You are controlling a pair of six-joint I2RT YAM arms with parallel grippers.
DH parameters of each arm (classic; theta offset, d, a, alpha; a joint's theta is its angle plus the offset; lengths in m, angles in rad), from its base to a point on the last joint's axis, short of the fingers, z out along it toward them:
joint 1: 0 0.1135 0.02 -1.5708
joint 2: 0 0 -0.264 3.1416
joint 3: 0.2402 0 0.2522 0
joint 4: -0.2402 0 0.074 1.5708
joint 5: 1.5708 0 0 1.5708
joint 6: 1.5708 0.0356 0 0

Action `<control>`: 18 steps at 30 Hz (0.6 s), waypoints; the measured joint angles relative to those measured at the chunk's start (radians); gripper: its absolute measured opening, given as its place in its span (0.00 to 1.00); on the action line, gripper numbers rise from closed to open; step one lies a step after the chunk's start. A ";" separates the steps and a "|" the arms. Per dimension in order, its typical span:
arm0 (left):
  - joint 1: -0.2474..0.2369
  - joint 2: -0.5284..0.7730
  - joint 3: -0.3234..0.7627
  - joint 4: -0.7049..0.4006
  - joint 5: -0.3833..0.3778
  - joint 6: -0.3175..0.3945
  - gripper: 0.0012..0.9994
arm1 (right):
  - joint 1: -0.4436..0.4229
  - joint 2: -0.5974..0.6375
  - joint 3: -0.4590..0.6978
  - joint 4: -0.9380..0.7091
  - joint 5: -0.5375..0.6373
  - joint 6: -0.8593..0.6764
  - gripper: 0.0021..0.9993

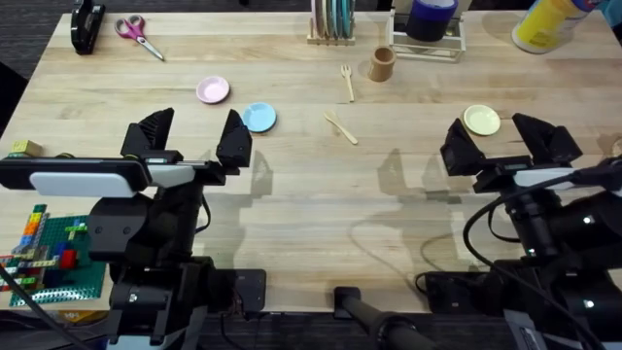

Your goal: Pick up a utensil and set it on the pink plate, then put the other utensil in the container.

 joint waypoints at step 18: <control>0.000 0.000 0.002 -0.002 0.021 0.000 0.99 | 0.000 0.000 0.001 0.049 -0.027 0.000 1.00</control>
